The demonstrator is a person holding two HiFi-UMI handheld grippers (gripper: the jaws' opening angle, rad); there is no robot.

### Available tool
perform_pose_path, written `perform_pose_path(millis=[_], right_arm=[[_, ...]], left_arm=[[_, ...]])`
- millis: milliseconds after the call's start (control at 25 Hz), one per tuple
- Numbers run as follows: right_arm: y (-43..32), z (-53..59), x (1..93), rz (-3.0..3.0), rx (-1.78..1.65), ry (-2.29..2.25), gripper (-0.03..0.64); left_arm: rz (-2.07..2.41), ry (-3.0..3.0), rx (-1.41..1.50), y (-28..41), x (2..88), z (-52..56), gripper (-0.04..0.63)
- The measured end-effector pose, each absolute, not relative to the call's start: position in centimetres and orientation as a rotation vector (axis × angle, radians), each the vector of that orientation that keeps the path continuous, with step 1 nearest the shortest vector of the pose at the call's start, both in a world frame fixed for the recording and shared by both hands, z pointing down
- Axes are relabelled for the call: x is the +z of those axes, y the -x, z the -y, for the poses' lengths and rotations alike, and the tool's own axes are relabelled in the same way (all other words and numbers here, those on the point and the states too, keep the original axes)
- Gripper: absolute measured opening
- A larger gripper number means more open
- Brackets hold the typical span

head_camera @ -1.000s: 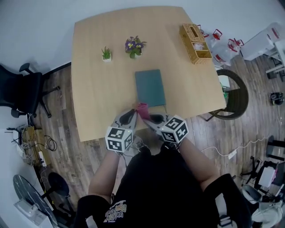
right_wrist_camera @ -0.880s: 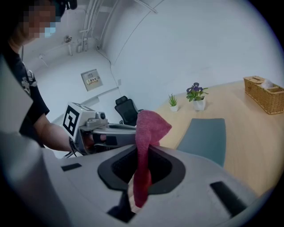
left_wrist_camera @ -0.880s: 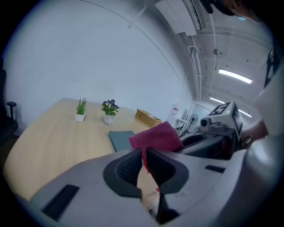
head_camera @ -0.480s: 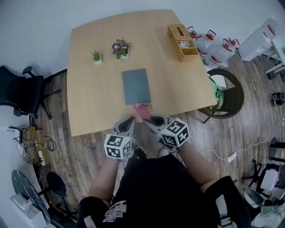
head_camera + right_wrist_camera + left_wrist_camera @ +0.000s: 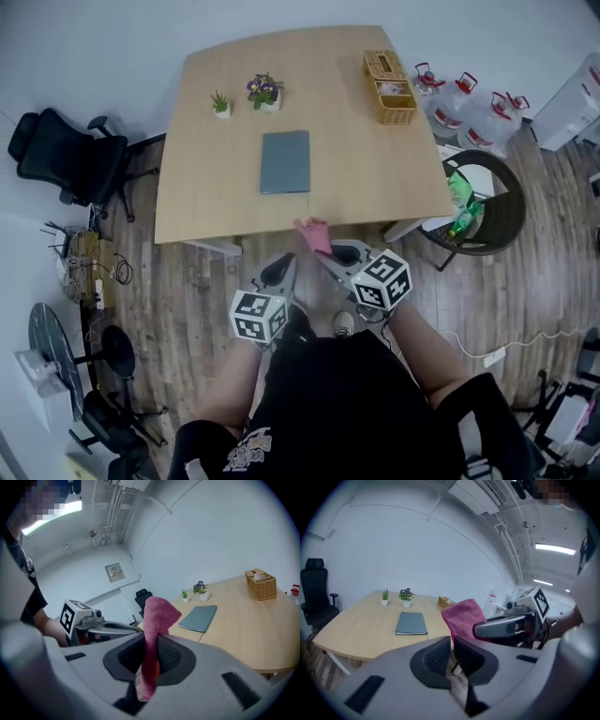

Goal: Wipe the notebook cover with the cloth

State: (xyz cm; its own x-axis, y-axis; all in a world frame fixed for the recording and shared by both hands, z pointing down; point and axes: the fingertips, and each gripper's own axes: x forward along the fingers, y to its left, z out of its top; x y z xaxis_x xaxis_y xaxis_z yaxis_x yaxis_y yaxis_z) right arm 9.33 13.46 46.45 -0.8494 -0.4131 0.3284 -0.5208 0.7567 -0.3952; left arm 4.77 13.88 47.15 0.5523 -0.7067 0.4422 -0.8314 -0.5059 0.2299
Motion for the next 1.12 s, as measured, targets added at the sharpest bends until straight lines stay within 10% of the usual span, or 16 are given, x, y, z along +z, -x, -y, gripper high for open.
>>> perform_pose_path(millis=[1120], right_arm=[[-8.4, -18.5, 43.9, 2.802, 0.637, -0.646, 0.057]], left_arm=[[1.447, -2.330, 0.300, -2.9, 43.8, -19.6, 0.018]])
